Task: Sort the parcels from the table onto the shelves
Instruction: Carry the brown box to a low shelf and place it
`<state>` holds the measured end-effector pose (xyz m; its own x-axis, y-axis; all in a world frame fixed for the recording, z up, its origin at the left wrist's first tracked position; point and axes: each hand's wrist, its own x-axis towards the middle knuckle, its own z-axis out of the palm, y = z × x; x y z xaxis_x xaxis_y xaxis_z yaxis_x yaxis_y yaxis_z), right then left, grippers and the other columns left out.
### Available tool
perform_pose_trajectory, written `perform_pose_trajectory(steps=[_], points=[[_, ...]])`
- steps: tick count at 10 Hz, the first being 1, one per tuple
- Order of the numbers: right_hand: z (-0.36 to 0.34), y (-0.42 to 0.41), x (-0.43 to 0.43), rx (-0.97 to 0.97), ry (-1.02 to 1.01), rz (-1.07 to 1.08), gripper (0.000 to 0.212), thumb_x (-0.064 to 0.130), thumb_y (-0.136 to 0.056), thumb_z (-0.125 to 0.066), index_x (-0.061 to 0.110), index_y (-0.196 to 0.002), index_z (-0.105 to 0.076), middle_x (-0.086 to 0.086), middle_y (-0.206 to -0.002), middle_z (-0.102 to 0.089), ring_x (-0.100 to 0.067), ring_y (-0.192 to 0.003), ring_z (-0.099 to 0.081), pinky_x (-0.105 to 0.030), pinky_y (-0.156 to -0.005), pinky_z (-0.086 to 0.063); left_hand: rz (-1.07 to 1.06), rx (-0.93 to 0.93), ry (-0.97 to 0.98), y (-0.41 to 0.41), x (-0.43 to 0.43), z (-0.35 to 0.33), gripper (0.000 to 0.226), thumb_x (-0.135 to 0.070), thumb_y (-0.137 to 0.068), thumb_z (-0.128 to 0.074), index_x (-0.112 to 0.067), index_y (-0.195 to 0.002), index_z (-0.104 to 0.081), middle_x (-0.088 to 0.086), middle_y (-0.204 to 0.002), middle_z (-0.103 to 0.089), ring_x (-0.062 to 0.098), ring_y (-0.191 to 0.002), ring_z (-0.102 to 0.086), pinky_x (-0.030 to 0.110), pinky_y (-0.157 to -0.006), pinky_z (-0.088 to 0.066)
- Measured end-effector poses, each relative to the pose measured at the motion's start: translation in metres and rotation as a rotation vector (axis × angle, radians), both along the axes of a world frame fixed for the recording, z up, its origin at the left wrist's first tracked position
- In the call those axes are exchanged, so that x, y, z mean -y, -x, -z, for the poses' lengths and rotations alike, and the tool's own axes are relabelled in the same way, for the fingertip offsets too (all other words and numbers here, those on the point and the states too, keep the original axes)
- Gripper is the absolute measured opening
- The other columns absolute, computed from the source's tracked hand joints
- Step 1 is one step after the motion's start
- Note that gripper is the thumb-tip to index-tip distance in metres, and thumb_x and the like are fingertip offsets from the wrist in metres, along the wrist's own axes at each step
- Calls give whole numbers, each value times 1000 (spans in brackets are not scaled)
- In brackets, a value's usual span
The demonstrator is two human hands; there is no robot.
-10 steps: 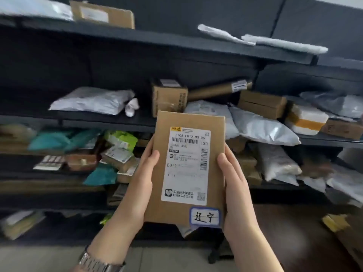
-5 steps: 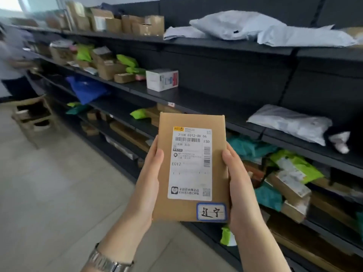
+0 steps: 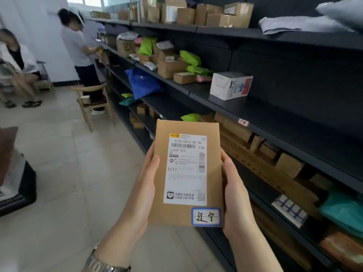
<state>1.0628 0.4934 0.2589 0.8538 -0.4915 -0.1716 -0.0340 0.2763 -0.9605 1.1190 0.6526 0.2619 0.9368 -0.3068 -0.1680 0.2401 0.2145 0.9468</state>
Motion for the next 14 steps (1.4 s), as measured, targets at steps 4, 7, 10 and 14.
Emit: perform_pose_trajectory(steps=[4,7,10,14], points=[[-4,-247,10,14,58,-263,33,52,-103,-37,63,-128,-57,17,-114,-79,-8,-98,-79,-43,-84,-65,-324,-39,-64,-211,1,1,34,-62,-95,-42,-63,-125,-59,-23,-121,-75,7,-108,-75,37,-86,-59],[28,-437,-39,44,82,-343,33,59,-102,-35,62,-128,-56,21,-118,-76,-1,-101,-75,-41,-90,-59,-397,40,-87,-394,-47,27,34,-65,-83,-44,-80,-113,-52,-43,-112,-69,-13,-102,-69,30,-94,-51],[25,-679,-113,50,40,-374,34,24,-101,-53,42,-128,-42,17,-102,-65,22,-61,-67,-4,-45,-49,-396,44,-238,-627,-120,18,37,-54,-101,-36,-90,-102,-41,-32,-127,-65,2,-116,-65,36,-103,-48],[40,-930,-120,54,-1,-269,31,38,-103,-49,67,-114,-51,29,-101,-76,6,-89,-75,-21,-64,-58,-270,126,-251,-904,-130,22,42,-66,-85,-41,-83,-124,-38,-50,-106,-65,-18,-94,-68,26,-85,-49]])
